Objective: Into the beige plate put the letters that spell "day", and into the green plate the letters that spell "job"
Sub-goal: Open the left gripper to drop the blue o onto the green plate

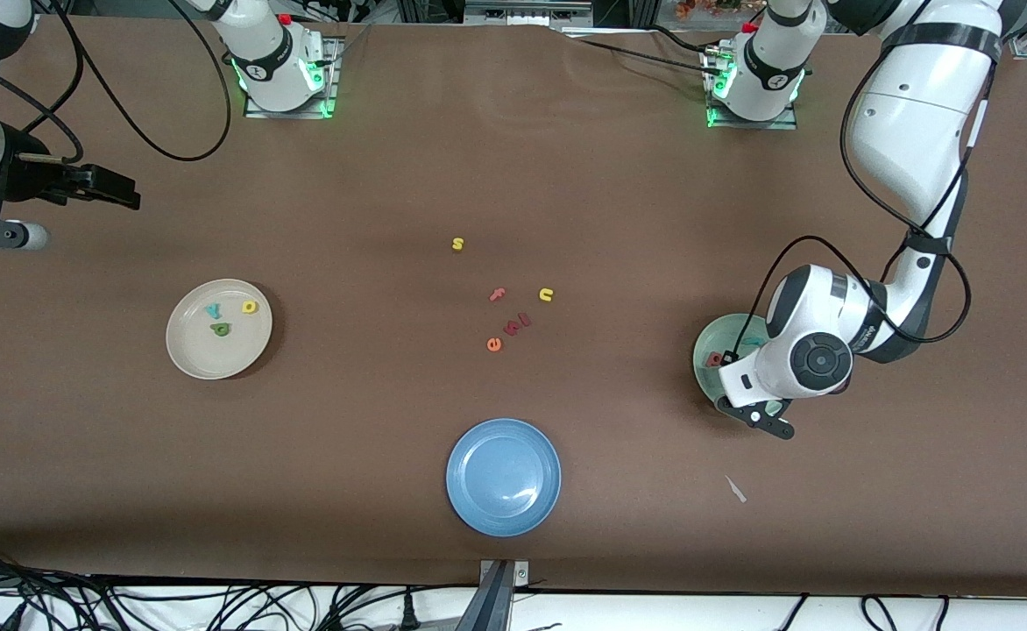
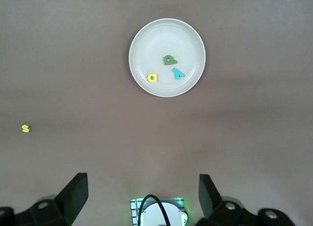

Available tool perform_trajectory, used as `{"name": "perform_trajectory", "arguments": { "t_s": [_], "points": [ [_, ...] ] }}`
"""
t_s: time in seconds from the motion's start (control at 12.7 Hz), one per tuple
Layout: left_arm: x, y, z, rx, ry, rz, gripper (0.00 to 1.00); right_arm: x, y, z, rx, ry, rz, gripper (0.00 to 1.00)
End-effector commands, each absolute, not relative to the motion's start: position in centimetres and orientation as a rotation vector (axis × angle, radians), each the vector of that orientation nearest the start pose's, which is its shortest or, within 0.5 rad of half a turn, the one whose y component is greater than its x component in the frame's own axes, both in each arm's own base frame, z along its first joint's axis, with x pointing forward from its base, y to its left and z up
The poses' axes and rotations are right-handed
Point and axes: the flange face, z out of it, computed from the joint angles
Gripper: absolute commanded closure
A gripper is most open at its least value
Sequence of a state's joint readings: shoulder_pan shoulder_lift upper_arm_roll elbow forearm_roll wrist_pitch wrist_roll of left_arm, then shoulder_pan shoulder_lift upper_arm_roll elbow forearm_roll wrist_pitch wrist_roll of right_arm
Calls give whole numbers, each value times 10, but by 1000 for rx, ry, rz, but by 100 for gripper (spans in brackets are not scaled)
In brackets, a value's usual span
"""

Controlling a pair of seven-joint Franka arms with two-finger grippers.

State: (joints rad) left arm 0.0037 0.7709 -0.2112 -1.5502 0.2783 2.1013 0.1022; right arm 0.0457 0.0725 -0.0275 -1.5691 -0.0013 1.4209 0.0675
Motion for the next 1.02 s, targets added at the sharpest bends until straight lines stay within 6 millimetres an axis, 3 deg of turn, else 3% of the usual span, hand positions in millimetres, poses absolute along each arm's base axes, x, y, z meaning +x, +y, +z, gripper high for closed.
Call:
{"name": "perform_trajectory", "arguments": {
  "t_s": [0.0, 0.08, 0.16, 0.24, 0.39, 0.63, 0.71, 0.94],
  "points": [
    [671, -104, 181, -2951, 693, 272, 96, 559, 8, 579, -3138, 63, 340, 0],
    [668, -105, 177, -2953, 698, 269, 90, 559, 9, 580, -3137, 63, 338, 0],
    [669, -104, 179, -2954, 694, 270, 53, 559, 10, 580, -3137, 63, 338, 0],
    [670, -100, 183, -2956, 686, 268, 1, 560, 11, 579, -3137, 61, 340, 0],
    [671, -94, 200, -2969, 652, 281, 0, 560, 11, 579, -3138, 63, 338, 0],
    [666, -99, 255, -2945, 621, 336, 0, 562, 11, 575, -3139, 66, 345, 0],
    [663, -99, 279, -2970, 591, 346, 0, 562, 10, 576, -3140, 63, 343, 0],
    [661, -100, 380, -2988, 553, 259, 0, 562, 10, 576, -3140, 63, 343, 0]
  ]
}}
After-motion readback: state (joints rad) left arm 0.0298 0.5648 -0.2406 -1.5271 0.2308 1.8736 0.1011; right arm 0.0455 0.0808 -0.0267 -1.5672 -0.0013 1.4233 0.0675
